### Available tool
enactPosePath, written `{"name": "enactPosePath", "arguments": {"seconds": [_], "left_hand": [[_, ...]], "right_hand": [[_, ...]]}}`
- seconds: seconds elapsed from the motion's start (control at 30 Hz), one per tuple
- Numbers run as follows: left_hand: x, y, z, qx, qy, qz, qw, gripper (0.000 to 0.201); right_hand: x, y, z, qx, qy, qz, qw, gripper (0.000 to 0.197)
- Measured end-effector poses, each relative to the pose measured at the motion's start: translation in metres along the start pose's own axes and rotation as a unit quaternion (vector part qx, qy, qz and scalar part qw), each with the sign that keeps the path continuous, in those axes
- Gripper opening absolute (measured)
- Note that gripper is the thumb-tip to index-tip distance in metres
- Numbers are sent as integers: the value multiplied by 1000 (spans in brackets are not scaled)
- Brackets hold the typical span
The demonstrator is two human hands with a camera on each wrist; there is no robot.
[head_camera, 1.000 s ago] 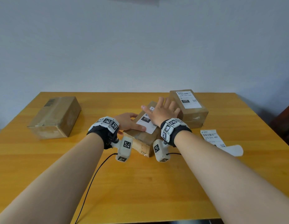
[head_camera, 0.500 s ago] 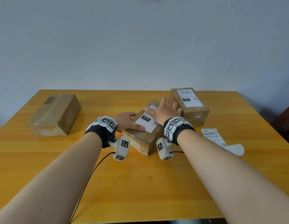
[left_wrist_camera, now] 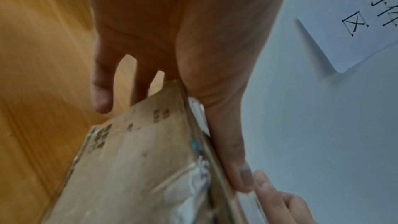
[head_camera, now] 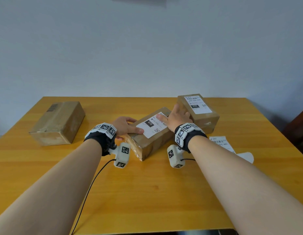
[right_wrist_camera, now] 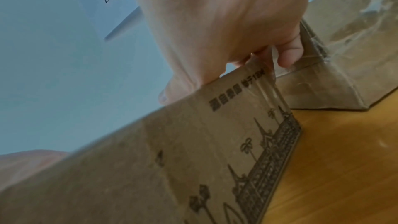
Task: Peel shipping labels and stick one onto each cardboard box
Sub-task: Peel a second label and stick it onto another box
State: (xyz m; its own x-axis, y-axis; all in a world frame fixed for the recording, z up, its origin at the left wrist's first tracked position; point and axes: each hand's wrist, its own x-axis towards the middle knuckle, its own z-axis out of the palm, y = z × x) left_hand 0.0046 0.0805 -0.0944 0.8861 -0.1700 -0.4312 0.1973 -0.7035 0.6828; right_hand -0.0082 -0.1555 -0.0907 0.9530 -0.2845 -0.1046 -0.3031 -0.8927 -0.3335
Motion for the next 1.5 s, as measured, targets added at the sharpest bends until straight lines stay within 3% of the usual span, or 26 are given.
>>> {"name": "enactPosePath", "arguments": {"seconds": [0.37,0.5,0.63,0.73,0.8,0.9,1.0,1.13,1.2,1.3,1.5], "left_hand": [[-10,6,4,35,176,-21,984,80],[-14,18,15,20,143,-36,989,105],[-17,18,25,101,100,-24,990,118],[-17,11,30,103,89,-12,991,119],[-16,9,29,86,85,-2,993,118],[-15,7,25,79,69,9,995,116],[-13,4,21,85,42,21,995,117],[-12,2,17,82,18,31,996,119],[-12,3,16,80,11,32,996,118],[-11,5,15,79,1,27,996,119],[-9,8,15,84,-7,18,996,119]], "right_hand": [[-20,15,-13,34,21,6,999,91],[-25,18,-9,67,10,14,998,97],[-28,1,-10,50,13,3,999,103],[-30,-21,-16,40,33,-48,997,101],[-29,-37,-17,105,58,-103,987,89],[-26,-57,-13,289,57,-145,945,75],[-23,-69,-9,441,25,-138,887,77],[-24,-70,2,642,-27,-113,758,65],[-26,-70,9,686,-45,-100,720,68],[-32,-71,16,679,-60,-100,725,79],[-38,-66,17,578,-55,-143,801,114]]}}
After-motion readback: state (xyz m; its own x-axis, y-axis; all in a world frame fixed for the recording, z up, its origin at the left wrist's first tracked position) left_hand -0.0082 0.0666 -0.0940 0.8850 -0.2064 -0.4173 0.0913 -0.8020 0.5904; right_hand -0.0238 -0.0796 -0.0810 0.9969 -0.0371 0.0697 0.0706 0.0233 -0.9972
